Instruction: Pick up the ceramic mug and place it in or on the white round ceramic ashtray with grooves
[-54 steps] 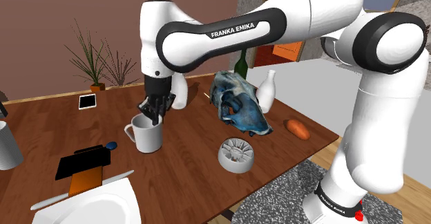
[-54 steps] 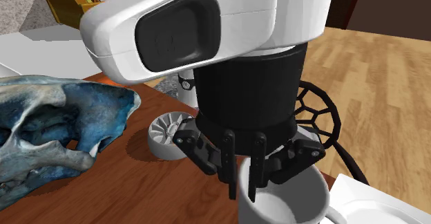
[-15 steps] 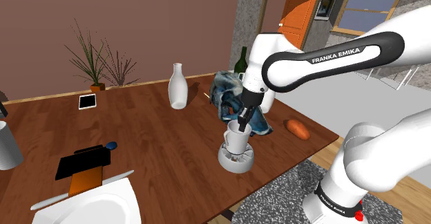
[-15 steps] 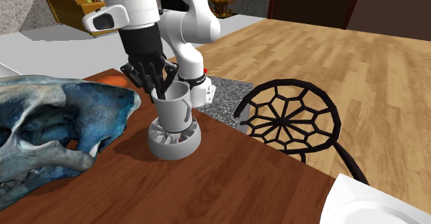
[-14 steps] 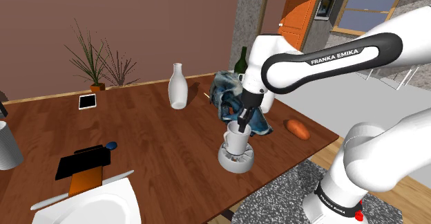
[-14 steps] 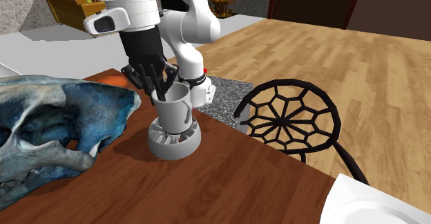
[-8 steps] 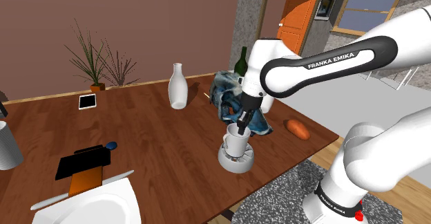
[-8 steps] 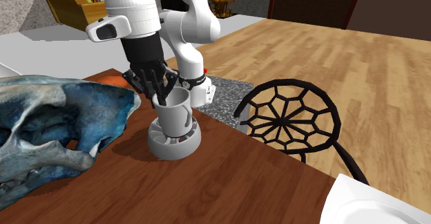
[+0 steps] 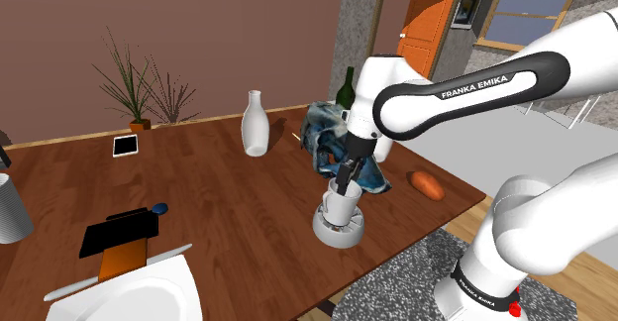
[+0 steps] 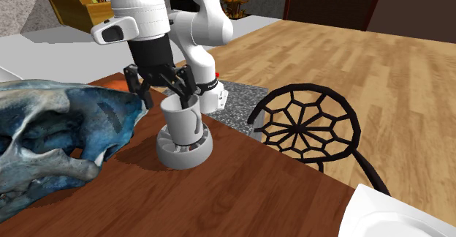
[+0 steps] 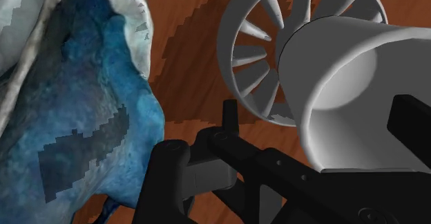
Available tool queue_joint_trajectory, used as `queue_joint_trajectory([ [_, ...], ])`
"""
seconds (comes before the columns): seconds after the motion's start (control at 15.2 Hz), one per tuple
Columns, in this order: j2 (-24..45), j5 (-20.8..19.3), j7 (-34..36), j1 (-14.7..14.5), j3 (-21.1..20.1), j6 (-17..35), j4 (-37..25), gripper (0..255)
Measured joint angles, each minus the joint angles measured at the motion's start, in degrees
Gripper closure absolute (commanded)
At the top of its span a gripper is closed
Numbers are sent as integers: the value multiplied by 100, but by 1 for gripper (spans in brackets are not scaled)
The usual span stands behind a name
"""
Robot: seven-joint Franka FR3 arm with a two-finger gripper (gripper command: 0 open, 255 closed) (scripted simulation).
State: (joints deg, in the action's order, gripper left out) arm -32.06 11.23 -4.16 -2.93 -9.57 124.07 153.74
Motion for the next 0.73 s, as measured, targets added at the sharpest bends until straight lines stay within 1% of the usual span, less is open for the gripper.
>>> queue_joint_trajectory([
  [0.13, -48, -18, -11, 13, 23, -101, -56, 0],
  [0.33, -251, -71, 36, 28, 68, -650, -411, 0],
  [0.4, -275, -89, 27, 41, 89, -745, -477, 0],
  [0.73, -332, -101, 23, 46, 106, -844, -510, 0],
])
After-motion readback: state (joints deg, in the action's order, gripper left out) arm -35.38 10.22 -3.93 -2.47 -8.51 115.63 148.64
